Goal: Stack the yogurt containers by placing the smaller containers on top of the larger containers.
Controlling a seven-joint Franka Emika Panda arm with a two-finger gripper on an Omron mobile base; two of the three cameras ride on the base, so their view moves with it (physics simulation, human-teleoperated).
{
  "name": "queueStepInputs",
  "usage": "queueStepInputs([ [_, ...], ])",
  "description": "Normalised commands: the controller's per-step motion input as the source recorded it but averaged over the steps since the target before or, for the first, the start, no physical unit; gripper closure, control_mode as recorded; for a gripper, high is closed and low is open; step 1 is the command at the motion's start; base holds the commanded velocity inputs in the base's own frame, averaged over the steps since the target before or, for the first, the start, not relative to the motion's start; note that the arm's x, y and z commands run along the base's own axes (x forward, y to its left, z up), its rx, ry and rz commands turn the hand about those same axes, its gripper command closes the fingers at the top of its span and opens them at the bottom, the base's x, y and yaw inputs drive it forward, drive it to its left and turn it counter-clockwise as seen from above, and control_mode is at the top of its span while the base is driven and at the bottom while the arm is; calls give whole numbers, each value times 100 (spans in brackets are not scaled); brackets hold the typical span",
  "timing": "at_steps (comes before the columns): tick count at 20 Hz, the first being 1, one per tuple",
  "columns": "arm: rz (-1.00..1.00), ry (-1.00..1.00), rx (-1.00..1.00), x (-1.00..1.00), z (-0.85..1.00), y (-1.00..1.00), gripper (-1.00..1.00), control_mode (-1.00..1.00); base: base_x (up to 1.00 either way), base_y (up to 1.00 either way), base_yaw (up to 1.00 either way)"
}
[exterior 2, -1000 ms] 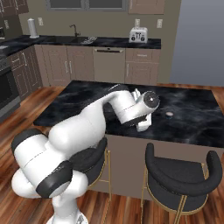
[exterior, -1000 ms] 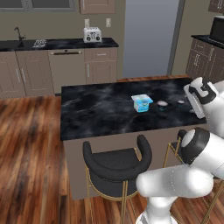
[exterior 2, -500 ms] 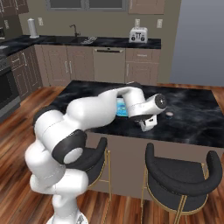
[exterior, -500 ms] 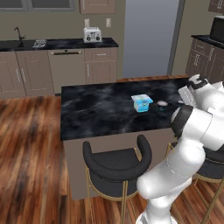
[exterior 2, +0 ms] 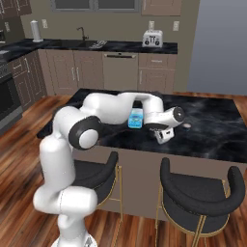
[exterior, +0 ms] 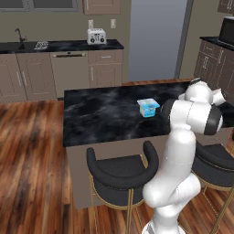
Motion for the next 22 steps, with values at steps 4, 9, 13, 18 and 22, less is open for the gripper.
queueStepInputs([
  [4, 6, -3, 0, 58, -19, -11, -100, -100, 0, 0, 0],
  [9, 3, 0, 0, 46, -23, -20, -100, -100, 0, 0, 0],
  [13, 2, 0, 0, 46, -23, -9, -100, -100, 0, 0, 0],
  [18, 0, -5, 0, 64, -18, 0, -100, -100, 0, 0, 0],
  [22, 0, -5, 0, 56, -21, 0, -100, -100, 0, 0, 0],
])
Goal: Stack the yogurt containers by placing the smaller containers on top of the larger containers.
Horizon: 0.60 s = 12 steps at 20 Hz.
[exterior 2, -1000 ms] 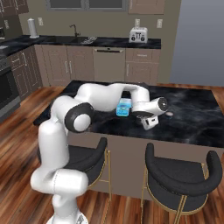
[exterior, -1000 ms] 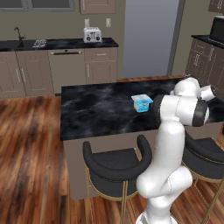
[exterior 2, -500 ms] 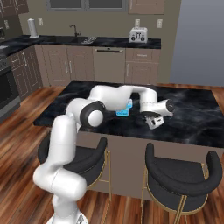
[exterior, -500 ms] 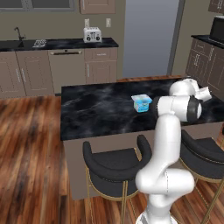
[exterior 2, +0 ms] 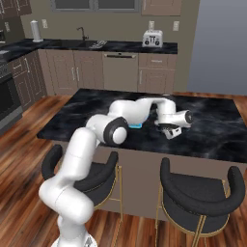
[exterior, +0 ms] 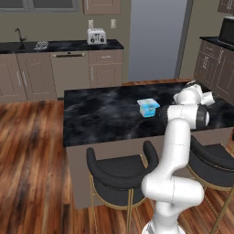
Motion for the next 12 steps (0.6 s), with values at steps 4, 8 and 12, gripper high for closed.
queueStepInputs([
  [4, 0, -1, 0, 32, -29, 0, -100, -100, 0, 0, 0],
  [8, 0, -2, 0, 35, -26, 0, -100, -100, 0, 0, 0],
  [12, 0, -4, 0, 38, -23, 0, -100, -100, 0, 0, 0],
])
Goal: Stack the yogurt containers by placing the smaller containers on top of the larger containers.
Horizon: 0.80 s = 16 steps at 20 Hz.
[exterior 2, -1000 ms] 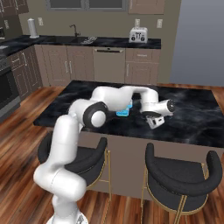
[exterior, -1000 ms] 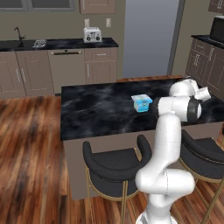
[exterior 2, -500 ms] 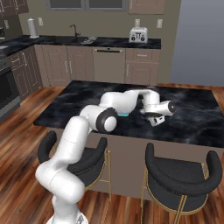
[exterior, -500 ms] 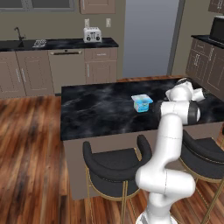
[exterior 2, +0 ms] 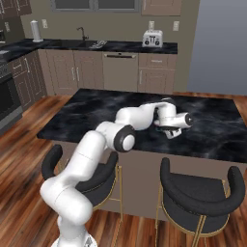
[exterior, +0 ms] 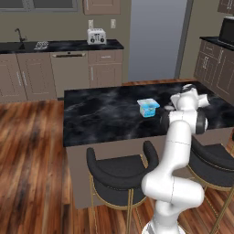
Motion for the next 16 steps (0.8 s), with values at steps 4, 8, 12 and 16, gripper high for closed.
queueStepInputs([
  [4, 0, -3, 0, 34, -25, 0, -100, -100, 0, 0, 0],
  [8, 0, 0, 0, 23, -27, -2, -100, -100, 0, 0, 0],
  [12, 0, 0, -2, 7, -35, -3, -100, -100, 0, 0, 0],
  [16, 0, 0, -3, 2, -36, 0, -100, -100, 0, 0, 0],
])
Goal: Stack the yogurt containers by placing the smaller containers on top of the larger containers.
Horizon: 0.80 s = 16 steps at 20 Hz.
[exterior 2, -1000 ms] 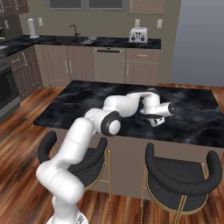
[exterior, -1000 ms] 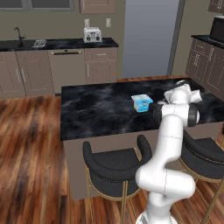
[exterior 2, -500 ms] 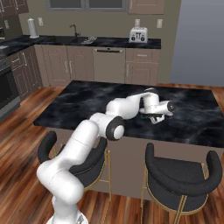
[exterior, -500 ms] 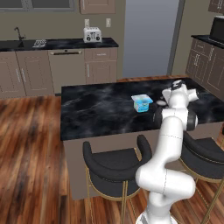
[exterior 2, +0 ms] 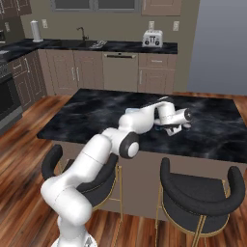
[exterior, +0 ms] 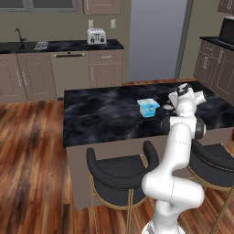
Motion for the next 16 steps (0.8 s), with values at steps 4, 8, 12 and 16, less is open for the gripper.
queueStepInputs([
  [4, 0, 0, -5, 0, -33, 0, -100, -100, 0, 0, 0],
  [8, 0, -1, -5, 0, -36, 0, -100, -100, 0, 0, 0],
  [12, 0, -2, -4, 0, -46, 0, -100, -100, 0, 0, 0],
  [16, 0, -3, -3, 0, -50, 0, -100, -100, 0, 0, 0],
])
